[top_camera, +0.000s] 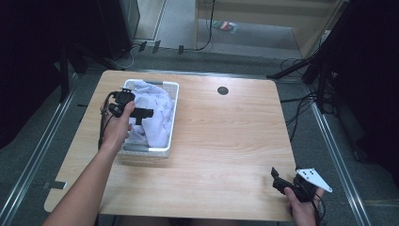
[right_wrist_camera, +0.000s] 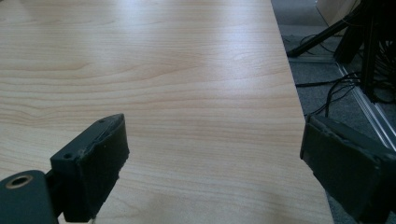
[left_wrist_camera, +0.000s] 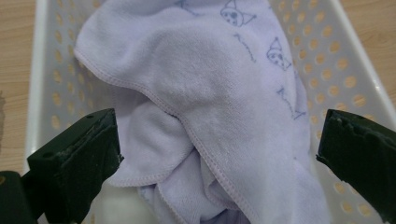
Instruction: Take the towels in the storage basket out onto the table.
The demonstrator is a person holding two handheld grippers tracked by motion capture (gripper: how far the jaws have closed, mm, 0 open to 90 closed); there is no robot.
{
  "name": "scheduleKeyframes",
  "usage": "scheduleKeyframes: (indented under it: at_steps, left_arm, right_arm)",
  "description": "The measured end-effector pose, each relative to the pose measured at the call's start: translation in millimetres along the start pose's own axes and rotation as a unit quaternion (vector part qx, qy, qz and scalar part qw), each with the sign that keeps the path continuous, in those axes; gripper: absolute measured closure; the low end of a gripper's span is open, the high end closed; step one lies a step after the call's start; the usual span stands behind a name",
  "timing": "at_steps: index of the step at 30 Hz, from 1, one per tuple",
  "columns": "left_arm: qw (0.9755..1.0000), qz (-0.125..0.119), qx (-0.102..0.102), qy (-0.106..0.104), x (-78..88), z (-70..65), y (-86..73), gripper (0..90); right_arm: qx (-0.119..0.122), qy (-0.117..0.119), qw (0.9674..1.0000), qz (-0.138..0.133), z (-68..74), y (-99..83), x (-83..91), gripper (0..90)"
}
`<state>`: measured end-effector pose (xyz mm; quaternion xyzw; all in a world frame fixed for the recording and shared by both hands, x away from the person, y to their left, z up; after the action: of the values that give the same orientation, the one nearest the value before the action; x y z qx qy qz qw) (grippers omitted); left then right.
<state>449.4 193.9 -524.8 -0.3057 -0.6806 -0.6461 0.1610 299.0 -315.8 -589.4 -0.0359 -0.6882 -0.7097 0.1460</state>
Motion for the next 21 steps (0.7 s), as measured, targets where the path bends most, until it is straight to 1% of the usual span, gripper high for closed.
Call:
scheduleKeyframes:
  at_steps: [1, 2, 4, 6, 8, 10, 12, 13, 14, 16, 17, 18, 19, 21]
  left_arm:
    - [1.0000, 0.007, -0.002, -0.001, -5.2, -1.1, -2.1, 0.0]
    - [0.9999, 0.016, 0.000, -0.002, -8.6, -1.8, -3.9, 0.0]
    - [0.9998, 0.021, 0.002, 0.005, -15.0, -2.1, -4.7, 0.0]
    - [0.9996, 0.029, 0.003, 0.005, -20.3, -2.6, -5.7, 0.0]
    - [0.9988, 0.049, 0.004, 0.007, -26.3, -3.0, -8.6, 0.0]
    - [0.9983, 0.057, 0.005, 0.016, -34.1, -3.7, -10.8, 0.0]
    - [0.9977, 0.067, 0.003, 0.014, -39.2, -5.7, -13.5, 0.0]
    - [0.9971, 0.076, 0.004, 0.009, -43.2, -8.0, -16.2, 0.0]
    - [0.9963, 0.085, 0.007, 0.013, -46.4, -9.1, -19.2, 0.0]
    - [0.9949, 0.097, 0.000, 0.027, -54.3, -9.2, -25.3, 0.0]
    - [0.9944, 0.102, -0.001, 0.030, -57.9, -9.8, -28.3, 0.0]
    - [0.9940, 0.106, -0.001, 0.027, -60.2, -11.5, -30.6, 0.0]
    - [0.9928, 0.116, -0.007, 0.029, -62.8, -12.5, -34.5, 0.0]
    - [0.9927, 0.116, -0.009, 0.034, -66.8, -13.4, -36.9, 0.0]
  right_arm:
    - [-0.001, 0.000, 1.0000, 0.000, 0.2, -0.1, 0.1, 7.8]
    - [0.000, 0.000, 1.0000, 0.000, 0.0, 0.0, 0.0, 7.7]
    - [-0.001, 0.000, 1.0000, 0.001, 0.2, -0.1, 0.2, 7.7]
    - [-0.001, 0.001, 1.0000, 0.000, 0.2, -0.1, 0.2, 7.7]
    - [0.000, 0.002, 1.0000, 0.000, 0.2, 0.0, 0.0, 7.7]
    - [-0.001, 0.001, 1.0000, -0.001, 0.1, 0.2, 0.1, 7.6]
    - [-0.001, 0.001, 1.0000, -0.001, -0.1, 0.3, 0.0, 7.6]
    - [-0.001, 0.001, 1.0000, -0.002, -0.1, 0.4, 0.1, 7.6]
    - [-0.001, 0.002, 1.0000, -0.001, 0.0, 0.3, 0.0, 7.7]
    - [-0.001, 0.002, 1.0000, -0.001, 0.0, 0.3, 0.1, 7.6]
    - [-0.001, 0.002, 1.0000, -0.002, -0.1, 0.4, 0.1, 7.6]
    - [-0.001, 0.002, 1.0000, -0.002, -0.1, 0.4, 0.1, 7.7]
    - [-0.001, 0.002, 1.0000, -0.002, -0.1, 0.4, 0.0, 7.6]
    - [-0.003, 0.002, 1.0000, -0.002, 0.0, 0.4, 0.2, 7.6]
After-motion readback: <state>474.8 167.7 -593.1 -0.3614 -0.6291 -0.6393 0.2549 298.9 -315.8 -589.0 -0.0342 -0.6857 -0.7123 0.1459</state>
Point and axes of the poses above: each handheld gripper's, and its own axes: x roughly backward along the jaws, y roughly out of its top, z roughly to its left, the point moved 9 cm from there along -x, roughly forward along the jaws, and after that the axes turned 14 degrees about -z, right-handed, at the moved point
